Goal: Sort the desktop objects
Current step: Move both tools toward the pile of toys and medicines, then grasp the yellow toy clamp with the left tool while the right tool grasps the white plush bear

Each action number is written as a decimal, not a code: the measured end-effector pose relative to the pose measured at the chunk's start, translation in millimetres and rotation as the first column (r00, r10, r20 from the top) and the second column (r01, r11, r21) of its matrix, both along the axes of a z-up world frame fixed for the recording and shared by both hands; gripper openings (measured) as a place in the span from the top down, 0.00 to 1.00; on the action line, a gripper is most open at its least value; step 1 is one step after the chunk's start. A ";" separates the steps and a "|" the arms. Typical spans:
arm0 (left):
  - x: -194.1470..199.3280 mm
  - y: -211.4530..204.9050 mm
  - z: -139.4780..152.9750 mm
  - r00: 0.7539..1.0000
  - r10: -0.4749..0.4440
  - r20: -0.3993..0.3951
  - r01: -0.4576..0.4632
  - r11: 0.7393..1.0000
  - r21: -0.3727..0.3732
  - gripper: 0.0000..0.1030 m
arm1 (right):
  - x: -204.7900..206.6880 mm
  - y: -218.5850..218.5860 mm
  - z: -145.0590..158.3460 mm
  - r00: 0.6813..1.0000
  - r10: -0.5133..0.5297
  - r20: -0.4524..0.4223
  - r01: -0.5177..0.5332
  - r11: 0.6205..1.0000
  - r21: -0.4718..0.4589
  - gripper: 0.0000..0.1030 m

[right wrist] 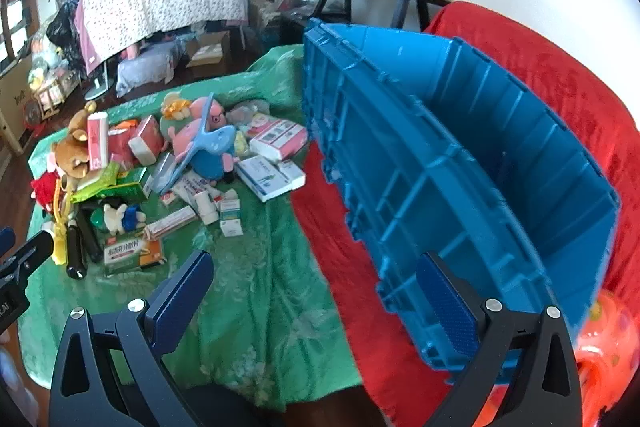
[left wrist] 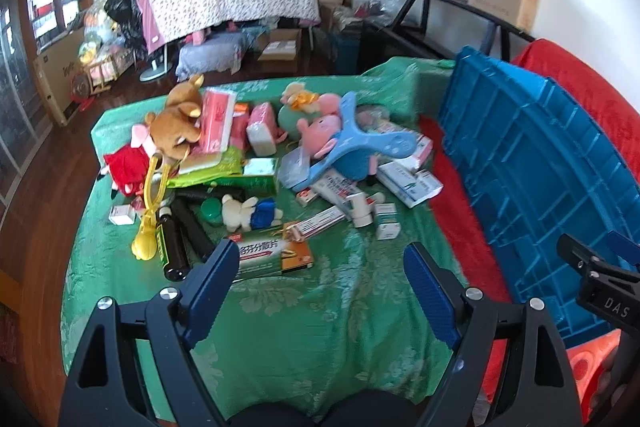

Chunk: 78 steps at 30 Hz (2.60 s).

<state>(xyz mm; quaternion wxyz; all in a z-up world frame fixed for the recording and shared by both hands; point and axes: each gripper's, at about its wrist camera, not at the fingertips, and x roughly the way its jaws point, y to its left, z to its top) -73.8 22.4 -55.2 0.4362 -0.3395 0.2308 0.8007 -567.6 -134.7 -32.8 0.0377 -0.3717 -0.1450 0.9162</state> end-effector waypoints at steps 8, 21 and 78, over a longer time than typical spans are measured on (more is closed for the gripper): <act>-56.7 17.6 -42.1 0.999 0.011 0.043 -0.008 0.997 -0.082 0.18 | -48.6 -22.9 -35.3 0.997 0.000 0.072 -0.001 1.000 0.011 0.00; -170.2 35.6 -139.9 0.996 0.010 0.089 0.015 0.960 -0.279 0.18 | -144.1 -43.7 -142.2 0.961 -0.041 0.273 0.044 0.999 -0.005 0.00; -381.7 87.7 -218.0 0.866 -0.480 0.137 0.495 0.792 -0.356 0.42 | -294.6 -300.3 -343.1 0.751 0.277 0.600 -0.268 0.957 -0.107 0.04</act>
